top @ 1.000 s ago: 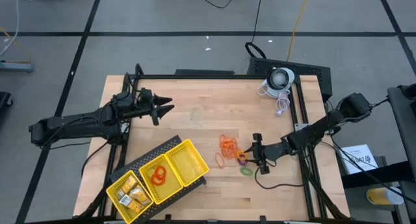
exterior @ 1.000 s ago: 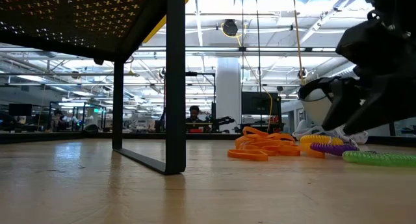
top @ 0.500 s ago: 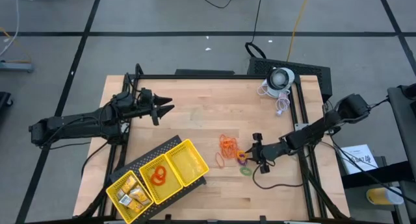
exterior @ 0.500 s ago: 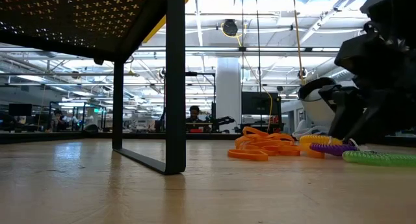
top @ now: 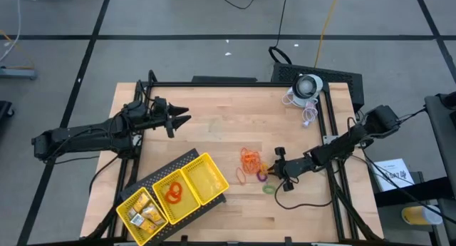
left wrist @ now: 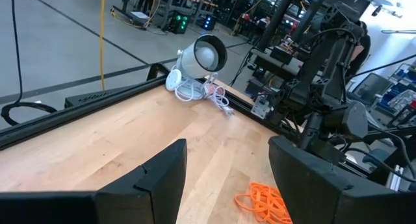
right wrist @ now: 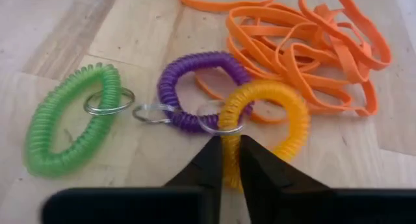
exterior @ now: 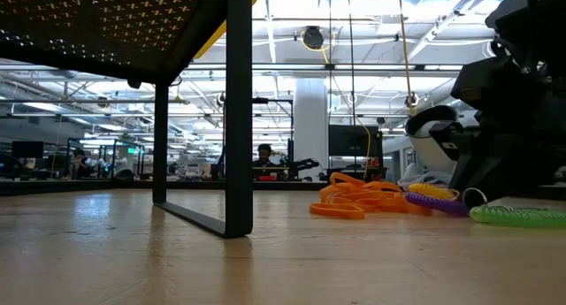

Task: Pick & Place Office Desk Supplies
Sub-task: Put the yellow spring keychain into the center yellow bin on the shelf

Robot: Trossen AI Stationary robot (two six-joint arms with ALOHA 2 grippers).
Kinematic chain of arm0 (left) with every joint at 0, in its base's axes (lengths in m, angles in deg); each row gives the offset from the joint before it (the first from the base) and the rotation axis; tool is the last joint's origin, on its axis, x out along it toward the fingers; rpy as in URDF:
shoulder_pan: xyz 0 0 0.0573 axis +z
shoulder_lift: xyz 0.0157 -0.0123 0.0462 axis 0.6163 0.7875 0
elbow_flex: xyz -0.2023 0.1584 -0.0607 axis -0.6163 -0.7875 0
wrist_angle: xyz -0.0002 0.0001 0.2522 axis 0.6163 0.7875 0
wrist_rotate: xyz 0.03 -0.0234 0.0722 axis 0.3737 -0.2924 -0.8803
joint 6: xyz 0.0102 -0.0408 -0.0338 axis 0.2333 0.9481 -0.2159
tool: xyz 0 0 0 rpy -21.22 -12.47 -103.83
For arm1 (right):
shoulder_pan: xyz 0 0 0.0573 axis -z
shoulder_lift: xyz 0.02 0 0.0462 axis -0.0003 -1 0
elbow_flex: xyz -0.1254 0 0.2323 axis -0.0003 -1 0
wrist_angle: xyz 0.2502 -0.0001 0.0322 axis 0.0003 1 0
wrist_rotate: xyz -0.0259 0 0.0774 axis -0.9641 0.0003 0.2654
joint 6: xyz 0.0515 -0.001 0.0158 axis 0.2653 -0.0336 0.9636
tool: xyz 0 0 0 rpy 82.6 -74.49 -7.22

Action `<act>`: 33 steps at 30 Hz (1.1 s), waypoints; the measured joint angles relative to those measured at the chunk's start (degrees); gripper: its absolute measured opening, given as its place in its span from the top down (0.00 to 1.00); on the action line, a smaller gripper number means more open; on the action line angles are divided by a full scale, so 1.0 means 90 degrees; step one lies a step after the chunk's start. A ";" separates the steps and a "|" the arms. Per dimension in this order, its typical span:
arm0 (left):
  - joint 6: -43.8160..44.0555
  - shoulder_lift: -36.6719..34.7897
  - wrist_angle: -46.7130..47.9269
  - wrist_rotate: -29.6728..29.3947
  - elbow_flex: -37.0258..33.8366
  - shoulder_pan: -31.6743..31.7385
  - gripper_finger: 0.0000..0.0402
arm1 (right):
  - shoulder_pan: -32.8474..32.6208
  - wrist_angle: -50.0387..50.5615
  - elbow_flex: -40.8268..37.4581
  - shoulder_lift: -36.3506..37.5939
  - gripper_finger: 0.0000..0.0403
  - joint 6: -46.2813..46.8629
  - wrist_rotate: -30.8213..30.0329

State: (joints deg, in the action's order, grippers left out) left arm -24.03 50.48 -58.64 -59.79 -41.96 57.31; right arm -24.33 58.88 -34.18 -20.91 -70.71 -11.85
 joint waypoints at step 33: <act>-0.2253 0.2098 -0.0988 0.0745 0.1881 -0.1444 0.43 | 0.2210 -0.5228 0.0339 0.1150 0.99 -0.0462 0.1176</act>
State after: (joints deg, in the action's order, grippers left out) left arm -44.30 69.36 -67.53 -53.09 -25.03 44.32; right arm -4.43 11.83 -31.13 -10.56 -74.87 -1.27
